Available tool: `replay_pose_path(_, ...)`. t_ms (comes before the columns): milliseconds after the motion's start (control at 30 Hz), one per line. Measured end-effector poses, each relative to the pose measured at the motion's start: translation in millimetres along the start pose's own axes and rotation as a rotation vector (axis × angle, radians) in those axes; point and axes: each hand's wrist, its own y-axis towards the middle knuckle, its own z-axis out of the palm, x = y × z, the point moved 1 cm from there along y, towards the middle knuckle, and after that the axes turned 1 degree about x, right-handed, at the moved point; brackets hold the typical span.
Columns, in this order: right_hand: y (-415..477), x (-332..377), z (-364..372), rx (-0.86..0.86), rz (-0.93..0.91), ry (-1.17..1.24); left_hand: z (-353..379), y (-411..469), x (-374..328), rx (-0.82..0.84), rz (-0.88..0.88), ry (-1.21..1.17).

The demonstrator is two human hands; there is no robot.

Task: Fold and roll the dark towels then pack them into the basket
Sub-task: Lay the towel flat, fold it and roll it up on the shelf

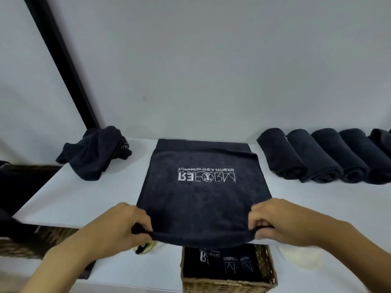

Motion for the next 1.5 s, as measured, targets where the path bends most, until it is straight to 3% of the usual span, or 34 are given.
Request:
replay_pose_path(67, 5.4, -0.3, -10.8, -0.003, 0.036, 0.199, -8.5, 9.0, -6.3, 0.058, -0.044, -0.083)
replay_pose_path(100, 12.8, -6.0, -18.8, -0.100, 0.069, 0.297, -13.0, 20.6, -7.6, 0.012, -0.069, -0.104)
replay_pose_path(167, 35.0, -26.0, -33.3, -0.366, 0.190, 0.362, -17.3, 53.7, -0.8, -0.209, -0.102, -0.095)
replay_pose_path(233, 60.7, -49.1, -44.5, -0.492, 0.343, 0.333, -19.3, 93.8, 10.1, -0.384, -0.133, -0.056)
replay_pose_path(433, 119.1, -87.9, -53.3, -0.298, 0.561, -0.046, -26.5, 177.7, 57.2, -0.383, -0.416, -0.074)
replay_pose_path(567, 131.8, -95.5, -64.4, -0.307, 0.558, -0.151, -38.2, 187.9, 59.8, -0.396, -0.471, -0.146)
replay_pose_path(633, 135.8, -105.8, -77.8, -0.300, 0.542, -0.045, -46.4, 190.0, 64.1, -0.394, -0.438, -0.191)
replay_pose_path(800, 134.7, -128.6, -111.3, -0.322, 0.517, 0.512, -60.0, 201.7, 73.8, -0.304, -0.372, -0.215)
replay_pose_path(900, 139.0, -141.9, -114.0, -0.252, 0.496, 0.593, -70.6, 208.7, 75.1, -0.205, -0.372, -0.191)
replay_pose_path(1000, 144.6, -150.1, -120.7, -0.296, 0.474, 0.719, -91.5, 210.7, 75.4, -0.289, -0.315, -0.509)
replay_pose_path(1100, 158.0, -159.8, -128.0, -0.462, 0.514, 0.793, -101.8, 229.5, 84.7, -0.412, -0.351, -0.733)
replay_pose_path(1200, 176.5, -165.6, -126.1, -0.641, 0.611, 0.696, -92.4, 260.7, 100.9, -0.538, -0.493, -0.579)
replay_pose_path(1300, 188.1, -155.6, -110.8, -0.694, 0.603, 0.409, -74.3, 272.9, 100.0, -0.600, -0.524, -0.310)
replay_pose_path(1400, 181.7, -124.9, -77.6, -0.677, 0.433, 0.198, -54.5, 258.6, 79.9, -0.598, -0.297, -0.089)
replay_pose_path(1500, 167.8, -96.8, -33.8, -0.485, 0.240, 0.141, -21.7, 224.2, 55.9, -0.403, -0.023, -0.036)
